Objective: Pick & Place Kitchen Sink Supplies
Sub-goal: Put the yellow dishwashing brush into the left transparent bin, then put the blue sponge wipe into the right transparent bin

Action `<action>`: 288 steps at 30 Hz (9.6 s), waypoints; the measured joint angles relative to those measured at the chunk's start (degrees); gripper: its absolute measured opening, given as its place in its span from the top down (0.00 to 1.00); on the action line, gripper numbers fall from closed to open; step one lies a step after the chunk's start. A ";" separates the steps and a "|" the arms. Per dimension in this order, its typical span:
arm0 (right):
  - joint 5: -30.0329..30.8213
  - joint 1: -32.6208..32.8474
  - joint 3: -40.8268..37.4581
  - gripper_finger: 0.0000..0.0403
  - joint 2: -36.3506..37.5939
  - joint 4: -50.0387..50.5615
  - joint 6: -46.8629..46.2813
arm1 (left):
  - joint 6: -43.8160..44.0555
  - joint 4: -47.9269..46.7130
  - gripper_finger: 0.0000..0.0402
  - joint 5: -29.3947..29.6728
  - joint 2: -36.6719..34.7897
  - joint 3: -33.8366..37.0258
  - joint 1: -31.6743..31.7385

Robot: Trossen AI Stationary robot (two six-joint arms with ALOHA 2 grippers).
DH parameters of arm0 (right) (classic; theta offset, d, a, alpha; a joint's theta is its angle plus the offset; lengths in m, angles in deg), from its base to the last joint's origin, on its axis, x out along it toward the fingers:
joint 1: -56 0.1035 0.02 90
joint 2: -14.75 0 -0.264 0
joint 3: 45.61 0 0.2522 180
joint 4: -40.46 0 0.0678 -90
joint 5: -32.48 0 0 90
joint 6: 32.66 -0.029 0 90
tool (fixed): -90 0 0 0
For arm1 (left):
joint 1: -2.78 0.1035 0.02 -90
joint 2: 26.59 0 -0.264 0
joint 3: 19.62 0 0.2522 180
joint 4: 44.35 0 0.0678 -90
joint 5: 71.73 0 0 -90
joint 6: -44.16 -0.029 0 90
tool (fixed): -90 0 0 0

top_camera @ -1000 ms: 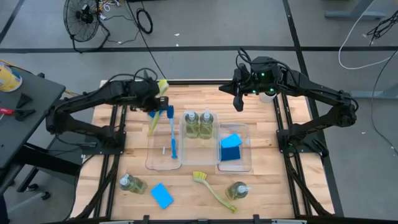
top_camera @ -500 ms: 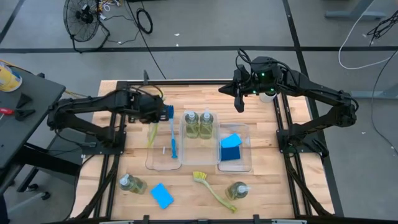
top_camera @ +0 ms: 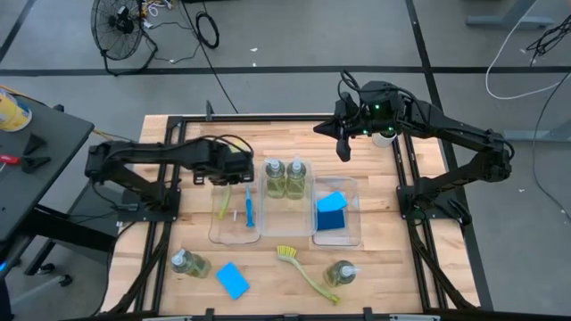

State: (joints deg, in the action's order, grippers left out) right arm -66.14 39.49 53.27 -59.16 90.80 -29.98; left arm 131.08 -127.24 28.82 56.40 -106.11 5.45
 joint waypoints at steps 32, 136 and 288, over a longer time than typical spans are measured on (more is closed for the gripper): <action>-1.33 -0.04 0.00 1.00 0.00 0.26 2.78 | 3.95 -2.10 0.65 -7.39 7.25 0.07 -0.97; -1.29 -0.04 0.00 1.00 0.00 9.01 0.81 | -76.79 9.15 0.42 -6.34 6.95 1.20 44.05; -5.38 -12.90 -12.31 1.00 -0.02 2.92 2.30 | -75.59 24.20 0.99 -11.63 7.59 13.67 41.91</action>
State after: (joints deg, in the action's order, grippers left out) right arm -71.52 26.59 40.96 -59.18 93.72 -27.68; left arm 55.49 -103.03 17.19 63.99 -92.44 47.36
